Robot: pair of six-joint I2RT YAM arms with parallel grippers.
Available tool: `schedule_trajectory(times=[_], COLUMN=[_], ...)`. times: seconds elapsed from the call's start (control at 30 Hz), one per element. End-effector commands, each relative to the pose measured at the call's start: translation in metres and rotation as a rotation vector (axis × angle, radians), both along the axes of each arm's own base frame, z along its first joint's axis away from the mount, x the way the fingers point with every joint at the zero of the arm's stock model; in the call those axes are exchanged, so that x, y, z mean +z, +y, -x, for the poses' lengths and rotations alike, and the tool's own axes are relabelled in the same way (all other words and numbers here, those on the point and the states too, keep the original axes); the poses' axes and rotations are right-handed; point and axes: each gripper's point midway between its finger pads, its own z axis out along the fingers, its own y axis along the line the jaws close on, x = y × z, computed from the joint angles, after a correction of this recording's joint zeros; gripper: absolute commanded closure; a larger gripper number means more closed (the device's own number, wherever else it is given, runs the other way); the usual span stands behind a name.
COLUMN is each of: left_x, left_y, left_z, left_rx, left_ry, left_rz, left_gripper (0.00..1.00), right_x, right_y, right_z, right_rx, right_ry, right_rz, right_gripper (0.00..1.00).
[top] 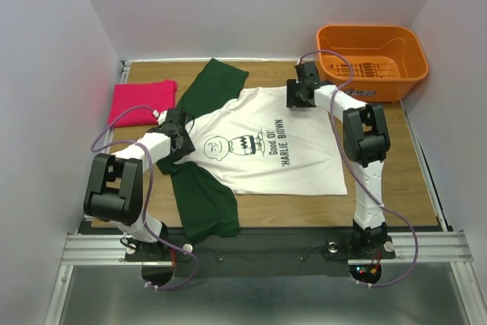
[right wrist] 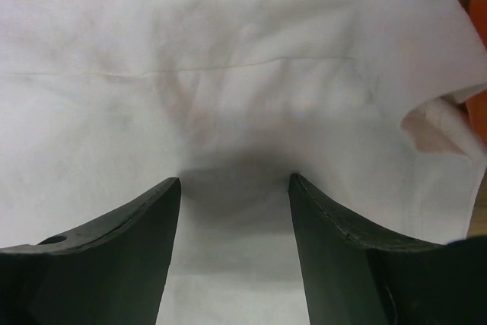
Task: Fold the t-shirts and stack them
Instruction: Flatten the tshirt out
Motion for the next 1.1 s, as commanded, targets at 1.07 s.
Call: schedule_trajectory(times=[1.07], left_x=[0.134], left_y=[-0.034], left_z=[0.026], left_rx=[-0.047], left_ry=[-0.245], left_rz=[0.15], left_gripper=[0.14], right_x=[0.132], right_y=[0.002], right_z=[0.111], right_rx=[0.018], right_ry=[-0.096], right_rz=[-0.242], right_gripper=[0.18])
